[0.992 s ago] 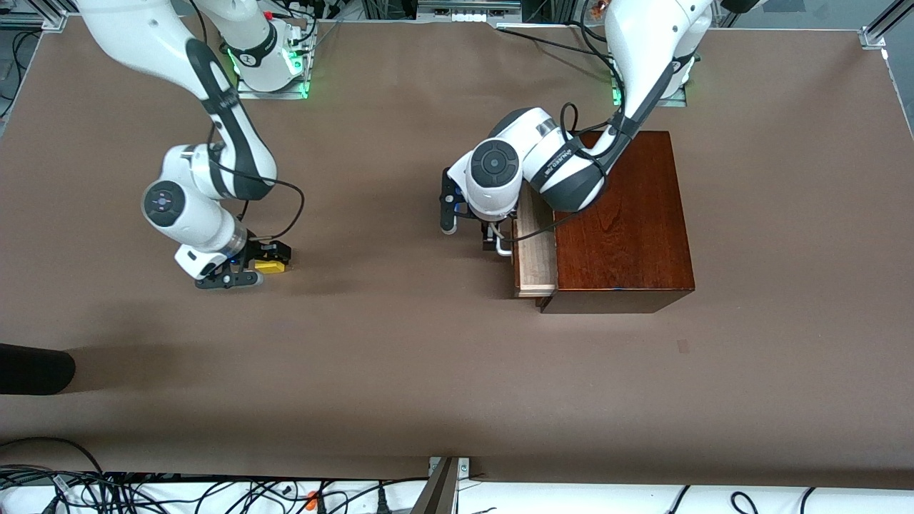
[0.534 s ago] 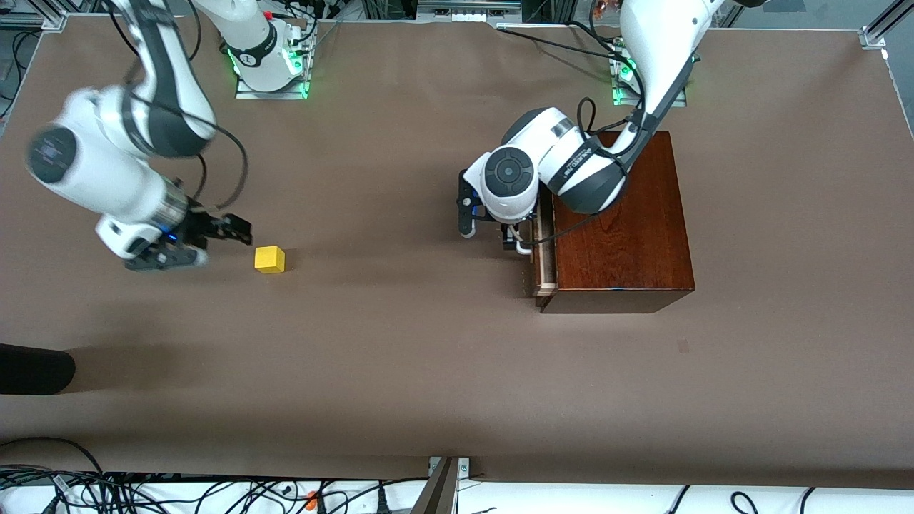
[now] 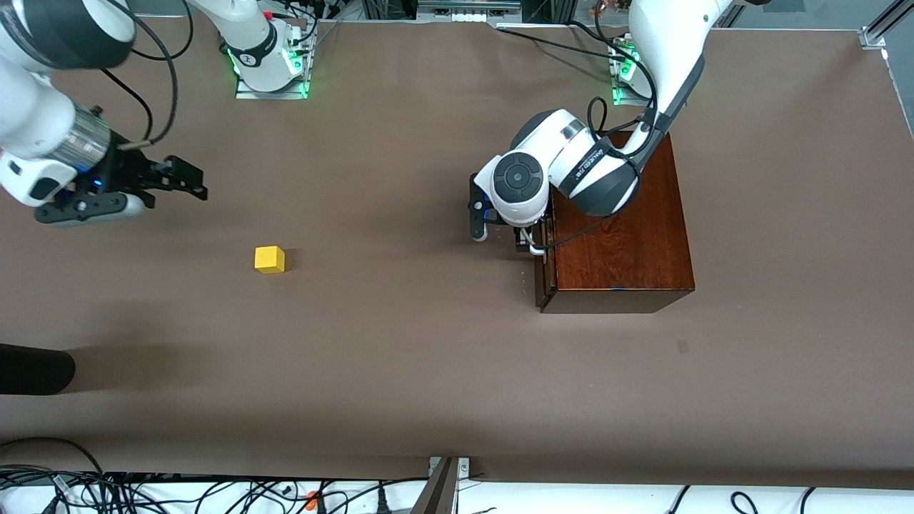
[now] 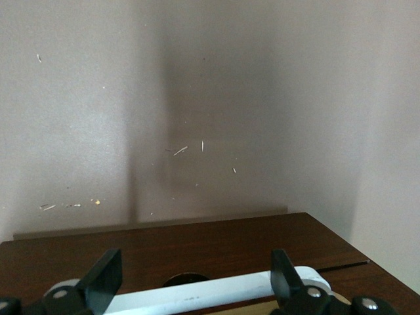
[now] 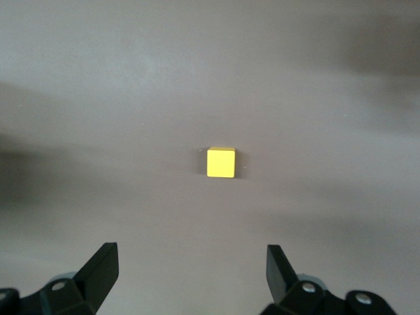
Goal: Open drawer, take yellow block, close drawer
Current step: 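Release the cube on the table and withdraw the right gripper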
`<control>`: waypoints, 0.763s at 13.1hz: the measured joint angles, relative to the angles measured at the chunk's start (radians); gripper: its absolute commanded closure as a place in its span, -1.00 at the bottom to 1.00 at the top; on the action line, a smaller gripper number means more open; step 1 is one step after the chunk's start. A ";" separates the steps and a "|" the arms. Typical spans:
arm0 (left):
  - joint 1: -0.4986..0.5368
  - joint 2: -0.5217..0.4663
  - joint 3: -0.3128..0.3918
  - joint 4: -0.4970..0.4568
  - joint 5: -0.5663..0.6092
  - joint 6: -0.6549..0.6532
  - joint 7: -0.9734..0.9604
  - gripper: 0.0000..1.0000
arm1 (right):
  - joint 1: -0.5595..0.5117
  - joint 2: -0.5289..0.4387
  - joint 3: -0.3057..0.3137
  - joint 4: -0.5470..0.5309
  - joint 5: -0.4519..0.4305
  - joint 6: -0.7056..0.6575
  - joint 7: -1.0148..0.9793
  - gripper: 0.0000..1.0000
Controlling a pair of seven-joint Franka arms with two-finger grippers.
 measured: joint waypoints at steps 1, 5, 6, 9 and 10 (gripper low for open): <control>0.002 0.000 0.000 0.000 0.000 -0.001 0.000 -1.00 | 0.000 0.001 0.000 0.020 -0.013 -0.022 0.000 -1.00; 0.003 -0.005 -0.001 0.002 0.000 -0.001 0.000 -1.00 | 0.000 0.007 0.005 0.092 -0.049 -0.098 0.000 -1.00; 0.003 -0.014 -0.006 0.006 0.000 0.000 0.000 -1.00 | 0.000 0.008 0.007 0.102 -0.050 -0.110 0.000 -1.00; 0.004 -0.072 -0.043 0.029 -0.001 -0.001 -0.050 -1.00 | 0.000 0.009 0.005 0.116 -0.054 -0.115 0.000 -1.00; 0.005 -0.101 -0.048 0.033 -0.001 -0.011 -0.104 -1.00 | 0.000 0.011 0.004 0.122 -0.054 -0.115 0.001 -1.00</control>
